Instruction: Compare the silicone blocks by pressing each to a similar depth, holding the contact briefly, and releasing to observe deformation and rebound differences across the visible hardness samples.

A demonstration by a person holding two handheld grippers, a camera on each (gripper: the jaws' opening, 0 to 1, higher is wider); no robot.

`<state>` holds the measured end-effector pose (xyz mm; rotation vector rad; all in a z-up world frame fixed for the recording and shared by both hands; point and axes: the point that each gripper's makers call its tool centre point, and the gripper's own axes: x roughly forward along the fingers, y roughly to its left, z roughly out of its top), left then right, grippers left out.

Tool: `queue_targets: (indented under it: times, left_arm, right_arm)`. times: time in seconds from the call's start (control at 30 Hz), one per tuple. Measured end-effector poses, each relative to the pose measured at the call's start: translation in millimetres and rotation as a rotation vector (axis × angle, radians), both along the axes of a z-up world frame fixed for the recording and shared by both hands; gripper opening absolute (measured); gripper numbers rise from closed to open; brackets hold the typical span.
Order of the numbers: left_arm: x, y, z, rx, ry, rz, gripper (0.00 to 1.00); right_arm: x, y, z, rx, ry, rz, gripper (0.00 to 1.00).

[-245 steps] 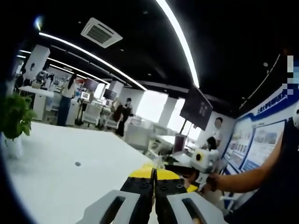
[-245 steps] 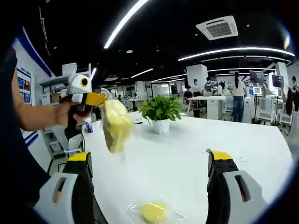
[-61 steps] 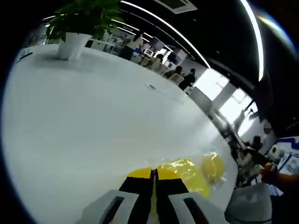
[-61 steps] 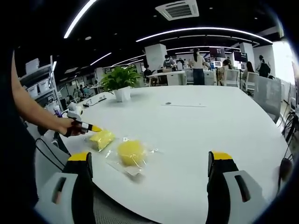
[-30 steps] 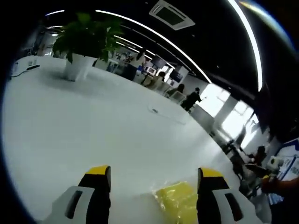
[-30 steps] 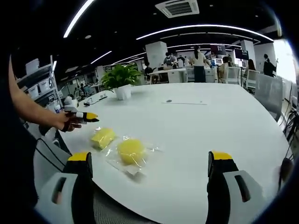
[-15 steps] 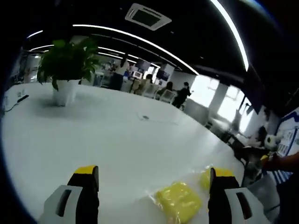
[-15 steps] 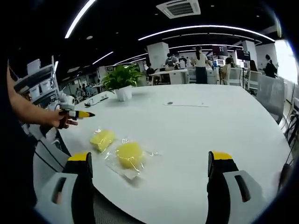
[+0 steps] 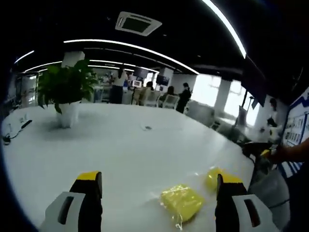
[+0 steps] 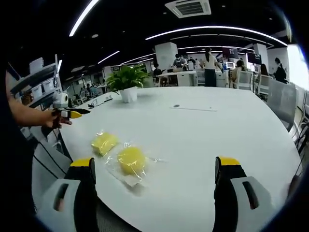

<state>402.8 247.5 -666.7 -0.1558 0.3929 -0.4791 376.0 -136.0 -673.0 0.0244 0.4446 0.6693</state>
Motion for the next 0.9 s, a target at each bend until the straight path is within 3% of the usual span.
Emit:
queue_targets:
  times: [0.27, 0.47, 0.9]
  left_arm:
    - [-9.7, -1, 20.4, 0.009, -0.043, 0.004, 1.00]
    - [-19.7, -6, 16.4, 0.038, -0.040, -0.013, 1.00]
    - [-26.2, -3, 24.5, 0.029, -0.046, 0.003, 1.00]
  right_arm:
    - [1, 5, 2.9, 0.011, -0.005, 0.013, 0.96]
    - [2, 6, 2.6, 0.012, -0.007, 0.022, 0.96]
    - [2, 5, 5.2, 0.009, -0.019, 0.031, 0.96]
